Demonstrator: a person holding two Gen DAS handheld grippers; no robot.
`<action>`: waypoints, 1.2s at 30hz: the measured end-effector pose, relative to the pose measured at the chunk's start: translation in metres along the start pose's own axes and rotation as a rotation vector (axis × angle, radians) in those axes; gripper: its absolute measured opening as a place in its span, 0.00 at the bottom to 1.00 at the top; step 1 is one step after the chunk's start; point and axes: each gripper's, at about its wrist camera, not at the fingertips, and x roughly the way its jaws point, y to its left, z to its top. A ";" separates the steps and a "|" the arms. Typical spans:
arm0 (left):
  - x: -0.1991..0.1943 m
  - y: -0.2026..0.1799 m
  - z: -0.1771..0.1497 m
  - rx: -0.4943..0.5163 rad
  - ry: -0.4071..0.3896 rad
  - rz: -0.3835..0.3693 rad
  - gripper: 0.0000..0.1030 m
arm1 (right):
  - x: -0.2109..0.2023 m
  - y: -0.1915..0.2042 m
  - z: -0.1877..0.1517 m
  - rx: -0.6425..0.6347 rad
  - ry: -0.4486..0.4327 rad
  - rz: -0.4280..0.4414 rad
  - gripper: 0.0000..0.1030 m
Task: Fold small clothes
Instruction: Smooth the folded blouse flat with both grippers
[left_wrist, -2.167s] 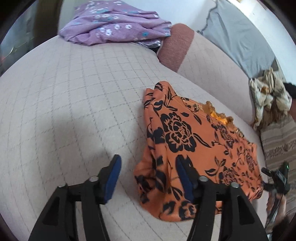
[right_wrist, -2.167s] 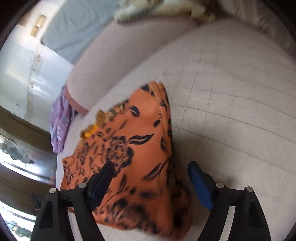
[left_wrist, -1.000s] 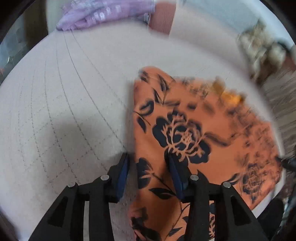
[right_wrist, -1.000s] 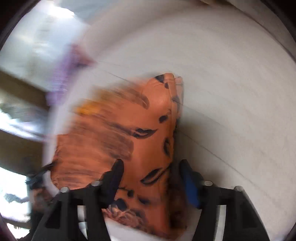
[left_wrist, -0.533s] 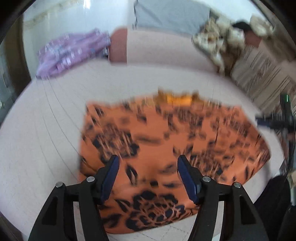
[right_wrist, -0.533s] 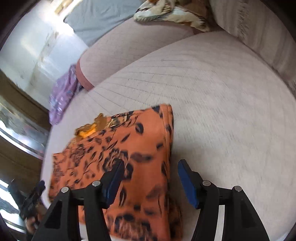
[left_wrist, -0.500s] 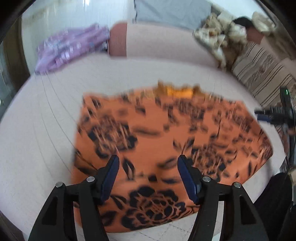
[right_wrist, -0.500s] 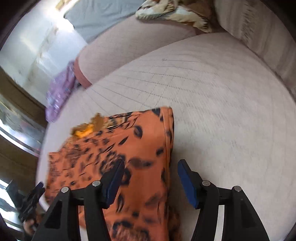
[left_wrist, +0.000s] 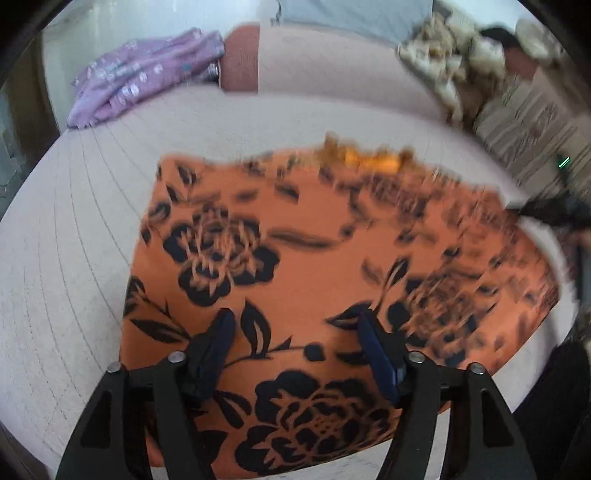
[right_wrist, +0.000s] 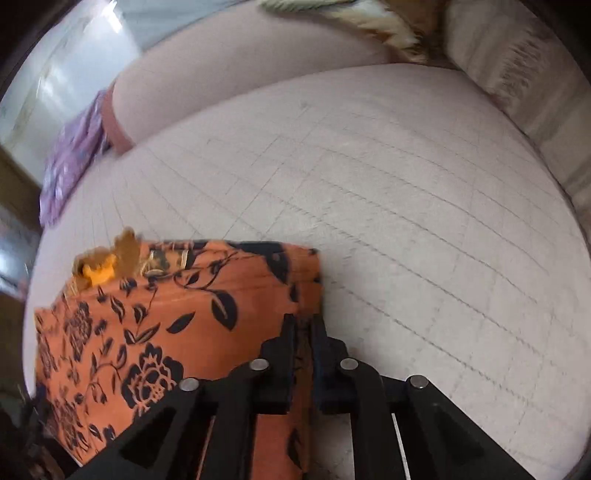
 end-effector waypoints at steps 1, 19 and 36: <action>0.000 -0.001 0.000 0.016 -0.011 0.021 0.72 | -0.011 -0.004 -0.002 0.028 -0.026 -0.004 0.28; -0.033 -0.009 -0.004 -0.050 -0.068 -0.020 0.73 | -0.051 0.002 -0.113 0.283 0.041 0.543 0.70; -0.003 -0.011 -0.013 0.017 -0.022 0.014 0.85 | 0.036 -0.015 0.001 0.325 0.131 0.438 0.70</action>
